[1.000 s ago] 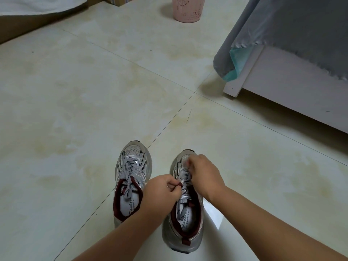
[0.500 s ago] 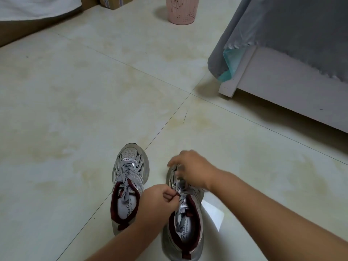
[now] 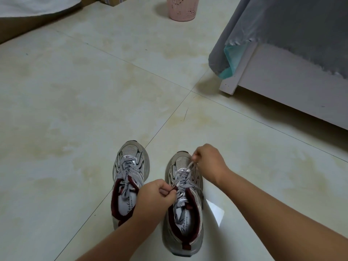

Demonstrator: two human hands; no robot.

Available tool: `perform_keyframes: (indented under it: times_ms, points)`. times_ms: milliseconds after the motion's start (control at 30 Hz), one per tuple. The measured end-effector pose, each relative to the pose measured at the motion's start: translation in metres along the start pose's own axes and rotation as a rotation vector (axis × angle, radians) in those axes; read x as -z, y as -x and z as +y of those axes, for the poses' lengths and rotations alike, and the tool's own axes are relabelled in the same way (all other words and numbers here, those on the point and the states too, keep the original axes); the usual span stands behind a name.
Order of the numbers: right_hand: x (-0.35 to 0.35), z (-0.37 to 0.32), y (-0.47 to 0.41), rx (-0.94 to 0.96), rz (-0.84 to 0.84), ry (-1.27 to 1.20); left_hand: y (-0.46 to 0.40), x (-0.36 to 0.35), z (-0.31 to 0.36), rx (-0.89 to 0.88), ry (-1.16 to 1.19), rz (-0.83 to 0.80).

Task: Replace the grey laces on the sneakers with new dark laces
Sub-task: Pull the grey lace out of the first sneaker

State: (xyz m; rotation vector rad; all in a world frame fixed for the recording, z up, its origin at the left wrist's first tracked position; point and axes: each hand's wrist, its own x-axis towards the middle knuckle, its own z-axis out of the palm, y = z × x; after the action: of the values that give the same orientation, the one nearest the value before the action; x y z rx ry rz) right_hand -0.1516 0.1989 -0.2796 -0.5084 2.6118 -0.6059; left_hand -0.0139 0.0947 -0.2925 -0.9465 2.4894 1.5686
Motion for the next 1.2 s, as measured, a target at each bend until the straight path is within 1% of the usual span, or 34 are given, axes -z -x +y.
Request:
perform_keyframes:
  times_ms: [67,167,233,267,333,400,500,533,567,600,633,667,733,767,800,867,967,1033,1067,1133,1200]
  points:
    - [0.002,-0.001,0.006,0.034,-0.045,0.040,-0.002,-0.001,0.001,-0.002,-0.006,0.005]
    - [-0.004,-0.011,0.018,0.248,-0.229,0.102,-0.004,-0.001,0.001,0.001,-0.008,-0.001]
    - [-0.012,-0.017,0.020,0.377,-0.327,0.218,-0.005,-0.001,0.002,0.010,-0.001,-0.011]
    - [-0.017,-0.018,0.021,0.423,-0.342,0.276,-0.006,-0.001,0.002,0.012,-0.004,-0.014]
    - [-0.022,-0.019,0.020,0.439,-0.324,0.243,-0.007,0.000,0.001,0.015,-0.009,-0.011]
    - [-0.021,-0.019,0.017,0.324,-0.241,0.076,-0.006,-0.001,0.000,0.020,0.007,-0.006]
    - [-0.007,-0.016,0.004,-0.025,0.009,-0.215,-0.006,-0.001,0.000,0.026,0.052,-0.021]
    - [-0.003,-0.013,0.000,-0.100,0.074,-0.312,-0.006,0.000,0.000,0.024,0.057,-0.027]
    - [0.001,-0.009,-0.002,-0.136,0.110,-0.377,-0.007,0.000,0.000,0.022,0.055,-0.029]
    - [0.005,-0.008,-0.002,-0.127,0.112,-0.368,-0.007,0.000,-0.001,0.020,0.048,-0.028]
    - [0.008,-0.009,0.000,-0.069,0.083,-0.264,-0.008,0.000,-0.001,0.019,0.042,-0.027]
    - [0.009,-0.011,0.004,0.039,0.026,-0.099,-0.008,-0.001,-0.001,0.020,0.038,-0.026]
    - [0.002,-0.014,0.014,0.295,-0.153,0.205,-0.008,-0.001,0.000,0.023,0.041,-0.029]
    - [-0.003,-0.016,0.018,0.399,-0.229,0.305,-0.009,-0.001,0.000,0.025,0.040,-0.033]
    - [-0.008,-0.018,0.020,0.474,-0.286,0.364,-0.009,0.000,0.000,0.026,0.034,-0.036]
    - [-0.015,-0.020,0.021,0.547,-0.335,0.387,-0.010,0.001,0.000,0.032,0.036,-0.043]
    - [-0.016,-0.022,0.017,0.492,-0.320,0.327,-0.012,0.001,-0.001,0.047,0.056,-0.062]
    - [-0.015,-0.024,0.017,0.390,-0.222,0.283,-0.012,0.000,-0.001,0.053,0.053,-0.077]
    - [-0.013,-0.024,0.015,0.303,-0.152,0.199,-0.012,0.000,-0.001,0.055,0.049,-0.083]
    - [-0.002,-0.023,0.009,0.093,-0.029,-0.051,-0.011,0.002,-0.002,0.057,0.038,-0.093]
    - [0.011,-0.019,0.000,-0.045,0.061,-0.269,-0.011,0.004,-0.005,0.066,0.028,-0.116]
